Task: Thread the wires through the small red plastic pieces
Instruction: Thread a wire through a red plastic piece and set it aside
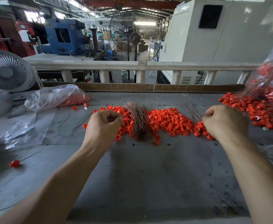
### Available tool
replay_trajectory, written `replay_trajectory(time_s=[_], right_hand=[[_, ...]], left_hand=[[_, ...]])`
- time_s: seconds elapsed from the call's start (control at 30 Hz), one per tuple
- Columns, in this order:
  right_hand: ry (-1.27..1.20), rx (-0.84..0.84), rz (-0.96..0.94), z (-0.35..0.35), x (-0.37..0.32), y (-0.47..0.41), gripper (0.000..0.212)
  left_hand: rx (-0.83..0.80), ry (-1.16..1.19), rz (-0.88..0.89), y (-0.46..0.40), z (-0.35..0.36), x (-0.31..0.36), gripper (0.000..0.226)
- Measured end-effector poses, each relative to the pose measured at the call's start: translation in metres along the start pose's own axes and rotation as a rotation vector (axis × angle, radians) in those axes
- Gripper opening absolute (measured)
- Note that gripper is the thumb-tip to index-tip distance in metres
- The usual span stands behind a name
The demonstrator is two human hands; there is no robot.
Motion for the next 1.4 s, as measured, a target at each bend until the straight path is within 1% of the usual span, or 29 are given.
replay_trajectory(time_s=[0.07,0.1,0.17,0.23,0.33,0.4,0.5,0.6,0.77,0.87,1.0,1.1,1.2,1.33,1.4], right_hand=[[-0.117,0.048,-0.122,-0.004,-0.015,0.009,0.018],[-0.186,0.041,-0.177,-0.003,-0.024,0.015,0.016],[-0.295,-0.03,-0.265,0.004,-0.041,0.028,0.011],[-0.369,-0.137,-0.36,0.013,-0.059,0.044,0.007],[-0.38,-0.264,-0.514,0.025,-0.082,0.069,0.006],[-0.369,-0.294,-0.579,0.029,-0.091,0.081,0.008],[-0.377,-0.316,-0.606,0.033,-0.098,0.089,0.011],[-0.37,-0.346,-0.608,0.038,-0.101,0.095,0.02],[-0.345,-0.278,-0.671,0.037,-0.111,0.106,0.025],[-0.333,-0.246,-0.728,0.035,-0.119,0.112,0.028],[-0.269,-0.221,-0.81,0.037,-0.127,0.12,0.023],[-0.272,-0.207,-0.837,0.037,-0.129,0.121,0.013],[-0.292,-0.194,-0.849,0.035,-0.131,0.122,0.007],[-0.312,-0.177,-0.86,0.032,-0.131,0.122,0.005],[-0.309,-0.176,-0.865,0.031,-0.131,0.122,0.012]], left_hand=[[-0.006,-0.065,0.012,0.0,-0.001,0.001,0.018],[-0.005,-0.105,0.023,0.0,-0.002,0.002,0.018],[0.005,-0.204,0.051,0.0,-0.005,0.005,0.019],[-0.011,-0.307,0.07,0.0,-0.007,0.008,0.019],[-0.068,-0.441,0.101,-0.001,-0.007,0.009,0.017],[-0.093,-0.503,0.108,-0.001,-0.007,0.008,0.015],[-0.125,-0.581,0.106,-0.001,-0.007,0.007,0.013],[-0.145,-0.621,0.103,-0.002,-0.009,0.005,0.017],[-0.209,-0.698,0.076,-0.003,-0.011,0.003,0.024],[-0.288,-0.702,0.052,-0.001,-0.008,0.002,0.029],[-0.312,-0.725,0.066,0.001,-0.005,0.003,0.028],[-0.312,-0.724,0.081,0.001,-0.004,0.003,0.02],[-0.297,-0.735,0.099,0.001,-0.003,0.003,0.016],[-0.318,-0.721,0.097,0.0,-0.002,0.001,0.021],[-0.313,-0.724,0.108,-0.001,-0.002,0.001,0.019]])
Point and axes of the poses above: each hand's wrist, its own y-axis away from the middle knuckle, its own z-axis out of the palm, x = y × z, the point moved 8 cm from there along -y, towards the middle knuckle, and after that the axes turned 10 degrees about z, right-handed, at the moved point
